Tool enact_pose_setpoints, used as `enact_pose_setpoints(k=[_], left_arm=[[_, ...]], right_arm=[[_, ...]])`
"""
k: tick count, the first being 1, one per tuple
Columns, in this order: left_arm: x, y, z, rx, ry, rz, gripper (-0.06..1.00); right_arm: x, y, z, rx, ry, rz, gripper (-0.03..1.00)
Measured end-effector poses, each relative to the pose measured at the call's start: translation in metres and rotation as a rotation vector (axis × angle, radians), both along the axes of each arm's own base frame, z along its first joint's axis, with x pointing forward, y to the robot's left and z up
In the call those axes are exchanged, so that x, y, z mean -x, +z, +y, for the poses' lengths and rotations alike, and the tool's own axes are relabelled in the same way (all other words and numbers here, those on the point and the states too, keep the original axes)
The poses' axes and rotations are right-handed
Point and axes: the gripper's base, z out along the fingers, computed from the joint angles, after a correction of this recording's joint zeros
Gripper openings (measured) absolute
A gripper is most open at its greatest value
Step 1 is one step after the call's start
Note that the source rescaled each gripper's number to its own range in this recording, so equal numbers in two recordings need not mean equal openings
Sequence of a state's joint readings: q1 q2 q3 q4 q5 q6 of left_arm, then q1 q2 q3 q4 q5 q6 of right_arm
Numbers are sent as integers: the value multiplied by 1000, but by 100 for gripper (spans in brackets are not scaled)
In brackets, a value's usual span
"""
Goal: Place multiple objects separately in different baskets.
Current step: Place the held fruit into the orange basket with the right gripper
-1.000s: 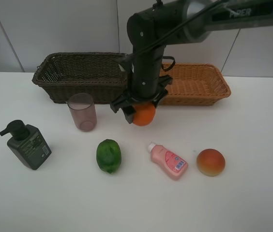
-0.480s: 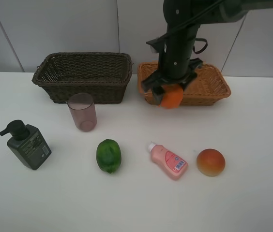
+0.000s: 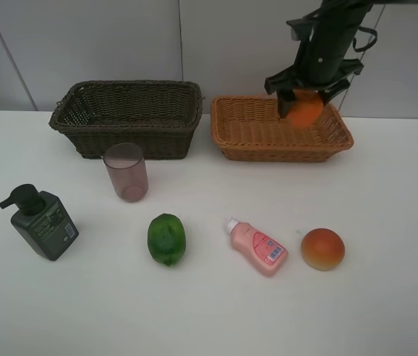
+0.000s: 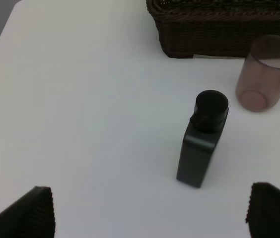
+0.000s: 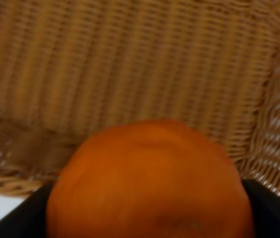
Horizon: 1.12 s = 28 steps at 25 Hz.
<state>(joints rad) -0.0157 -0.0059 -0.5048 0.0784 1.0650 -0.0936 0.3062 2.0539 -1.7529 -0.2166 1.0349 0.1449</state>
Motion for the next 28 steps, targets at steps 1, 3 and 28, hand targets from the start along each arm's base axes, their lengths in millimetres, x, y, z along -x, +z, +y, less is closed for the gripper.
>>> enact_pose_setpoints(k=[1, 3, 28], left_arm=[[0, 0, 0, -1, 0, 0, 100], [0, 0, 0, -1, 0, 0, 100], [0, 0, 0, -1, 0, 0, 100]], right_arm=[[-3, 0, -6, -5, -11, -14, 46], [-9, 2, -13, -19, -22, -55, 46], [-50, -64, -9, -19, 62, -209, 46]])
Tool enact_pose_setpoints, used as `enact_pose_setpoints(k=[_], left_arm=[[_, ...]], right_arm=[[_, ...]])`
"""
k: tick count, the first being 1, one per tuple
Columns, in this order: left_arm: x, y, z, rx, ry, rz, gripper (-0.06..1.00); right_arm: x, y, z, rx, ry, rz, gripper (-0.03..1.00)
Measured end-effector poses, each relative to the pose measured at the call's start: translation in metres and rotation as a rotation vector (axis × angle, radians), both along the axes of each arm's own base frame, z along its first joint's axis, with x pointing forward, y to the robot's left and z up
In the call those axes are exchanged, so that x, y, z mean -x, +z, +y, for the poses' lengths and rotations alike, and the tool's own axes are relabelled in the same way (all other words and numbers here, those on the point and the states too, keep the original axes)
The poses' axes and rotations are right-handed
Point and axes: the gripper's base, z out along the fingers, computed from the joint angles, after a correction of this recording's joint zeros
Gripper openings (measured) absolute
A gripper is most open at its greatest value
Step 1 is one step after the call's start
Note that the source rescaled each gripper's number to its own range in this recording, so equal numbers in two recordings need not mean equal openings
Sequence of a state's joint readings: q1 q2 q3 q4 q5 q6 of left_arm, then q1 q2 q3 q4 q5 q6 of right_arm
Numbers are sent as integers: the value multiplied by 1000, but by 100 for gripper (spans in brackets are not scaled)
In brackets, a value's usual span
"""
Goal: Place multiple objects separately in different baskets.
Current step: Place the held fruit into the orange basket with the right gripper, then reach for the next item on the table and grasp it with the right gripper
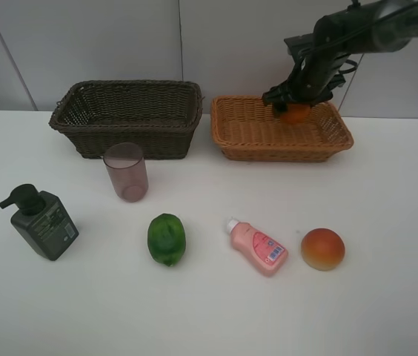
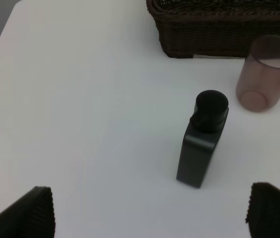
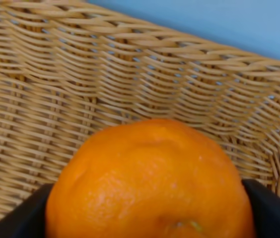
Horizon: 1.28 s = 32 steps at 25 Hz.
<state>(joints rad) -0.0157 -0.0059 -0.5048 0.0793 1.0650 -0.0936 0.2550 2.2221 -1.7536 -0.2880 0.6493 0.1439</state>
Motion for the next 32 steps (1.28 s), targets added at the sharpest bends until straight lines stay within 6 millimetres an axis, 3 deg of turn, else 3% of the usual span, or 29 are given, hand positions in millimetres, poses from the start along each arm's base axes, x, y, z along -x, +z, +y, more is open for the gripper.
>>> enact_pose_setpoints(k=[6, 7, 9, 12, 28, 32], left_arm=[[0, 0, 0, 0, 0, 0, 100], [0, 0, 0, 0, 0, 0, 100], [0, 0, 0, 0, 0, 0, 100], [0, 0, 0, 0, 0, 0, 100], [0, 0, 0, 0, 0, 0, 100], [0, 0, 0, 0, 0, 0, 100]], right_arm=[[-1, -3, 0, 9, 12, 5, 46], [-1, -3, 0, 5, 5, 5, 51], [-1, -3, 0, -1, -12, 4, 71], [0, -4, -2, 12, -18, 17, 80], [6, -7, -2, -1, -54, 88, 82], [13, 7, -4, 0, -67, 113, 82]])
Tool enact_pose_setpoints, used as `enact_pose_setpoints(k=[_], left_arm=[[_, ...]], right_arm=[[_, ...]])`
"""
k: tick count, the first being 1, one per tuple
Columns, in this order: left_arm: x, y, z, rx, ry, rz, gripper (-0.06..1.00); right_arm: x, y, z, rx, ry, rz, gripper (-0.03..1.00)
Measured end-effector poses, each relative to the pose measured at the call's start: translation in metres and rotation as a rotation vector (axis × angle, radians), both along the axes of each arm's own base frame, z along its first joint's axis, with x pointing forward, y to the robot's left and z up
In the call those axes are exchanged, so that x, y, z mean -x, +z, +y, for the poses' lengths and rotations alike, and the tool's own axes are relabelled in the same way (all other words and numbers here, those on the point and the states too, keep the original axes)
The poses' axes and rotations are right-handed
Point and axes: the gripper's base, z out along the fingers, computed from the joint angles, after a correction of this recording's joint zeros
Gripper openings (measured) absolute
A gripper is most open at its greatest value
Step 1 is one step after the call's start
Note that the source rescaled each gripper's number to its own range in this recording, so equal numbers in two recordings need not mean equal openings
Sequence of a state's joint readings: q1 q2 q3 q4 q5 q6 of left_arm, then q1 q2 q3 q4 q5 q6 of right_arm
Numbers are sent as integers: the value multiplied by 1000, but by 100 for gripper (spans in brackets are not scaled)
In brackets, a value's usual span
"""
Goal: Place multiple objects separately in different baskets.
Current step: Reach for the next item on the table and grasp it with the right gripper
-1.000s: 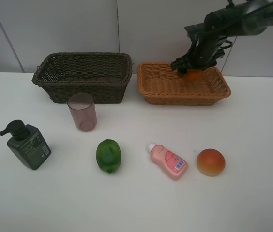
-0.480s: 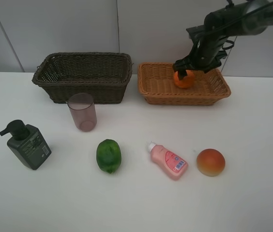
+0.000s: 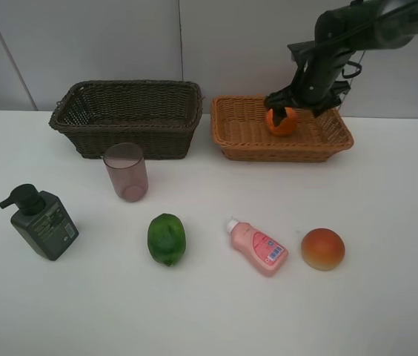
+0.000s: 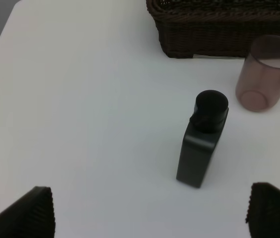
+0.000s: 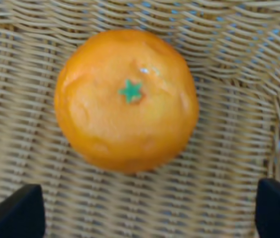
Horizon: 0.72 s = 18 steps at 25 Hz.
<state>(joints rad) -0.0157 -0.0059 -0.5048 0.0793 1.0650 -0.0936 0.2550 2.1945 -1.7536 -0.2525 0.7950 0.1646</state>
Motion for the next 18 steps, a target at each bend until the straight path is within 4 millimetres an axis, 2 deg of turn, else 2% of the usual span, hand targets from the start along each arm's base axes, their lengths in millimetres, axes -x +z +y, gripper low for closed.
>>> enact_pose_setpoints(k=[12, 18], left_arm=[[0, 0, 0, 0, 0, 0, 100], [0, 0, 0, 0, 0, 0, 100]], right_arm=[[39, 80, -8, 10, 36, 57, 82], [62, 118, -14, -3, 34, 14, 82]])
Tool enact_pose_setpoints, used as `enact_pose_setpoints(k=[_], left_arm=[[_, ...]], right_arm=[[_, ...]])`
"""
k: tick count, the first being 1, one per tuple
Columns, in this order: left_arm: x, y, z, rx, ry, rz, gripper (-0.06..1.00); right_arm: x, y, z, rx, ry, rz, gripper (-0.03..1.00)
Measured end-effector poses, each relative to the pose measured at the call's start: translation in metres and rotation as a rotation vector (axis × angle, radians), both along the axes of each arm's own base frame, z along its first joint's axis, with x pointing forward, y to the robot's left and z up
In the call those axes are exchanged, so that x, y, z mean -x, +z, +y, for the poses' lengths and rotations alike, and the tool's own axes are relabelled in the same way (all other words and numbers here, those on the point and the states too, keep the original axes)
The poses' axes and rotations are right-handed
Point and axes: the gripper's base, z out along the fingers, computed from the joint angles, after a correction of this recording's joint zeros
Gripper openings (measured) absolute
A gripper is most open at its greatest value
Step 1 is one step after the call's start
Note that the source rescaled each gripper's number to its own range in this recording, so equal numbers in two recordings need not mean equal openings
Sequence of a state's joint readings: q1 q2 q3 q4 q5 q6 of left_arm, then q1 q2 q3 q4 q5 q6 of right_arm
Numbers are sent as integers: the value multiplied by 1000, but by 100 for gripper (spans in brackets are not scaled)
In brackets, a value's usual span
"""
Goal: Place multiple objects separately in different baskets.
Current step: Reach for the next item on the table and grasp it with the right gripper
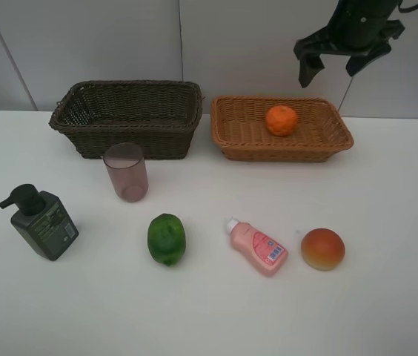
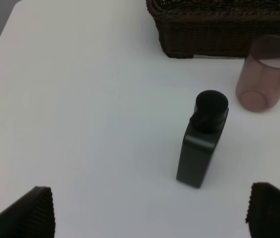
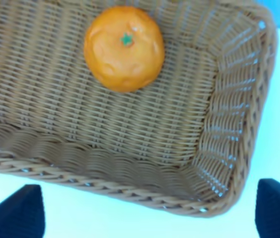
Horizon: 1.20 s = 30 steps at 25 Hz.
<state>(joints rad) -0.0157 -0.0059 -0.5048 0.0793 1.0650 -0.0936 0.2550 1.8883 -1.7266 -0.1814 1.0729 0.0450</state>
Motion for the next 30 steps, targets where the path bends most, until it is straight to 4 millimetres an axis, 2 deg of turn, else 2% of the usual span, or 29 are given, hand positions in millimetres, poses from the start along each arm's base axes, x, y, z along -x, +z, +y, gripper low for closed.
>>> enact_pose_setpoints(k=[2, 7, 20, 23, 27, 30], left_arm=[[0, 0, 0, 0, 0, 0, 100], [0, 0, 0, 0, 0, 0, 100], [0, 0, 0, 0, 0, 0, 100], [0, 0, 0, 0, 0, 0, 100], [0, 0, 0, 0, 0, 0, 100], [0, 0, 0, 0, 0, 0, 100]], right_arm=[[11, 6, -2, -12, 3, -13, 82], [44, -8, -10, -13, -1, 40, 82], [151, -18, -37, -41, -79, 97, 82], [167, -23, -38, -62, -87, 129, 82], [177, -36, -37, -79, -66, 184, 82], [184, -48, -27, -87, 8, 215, 82]])
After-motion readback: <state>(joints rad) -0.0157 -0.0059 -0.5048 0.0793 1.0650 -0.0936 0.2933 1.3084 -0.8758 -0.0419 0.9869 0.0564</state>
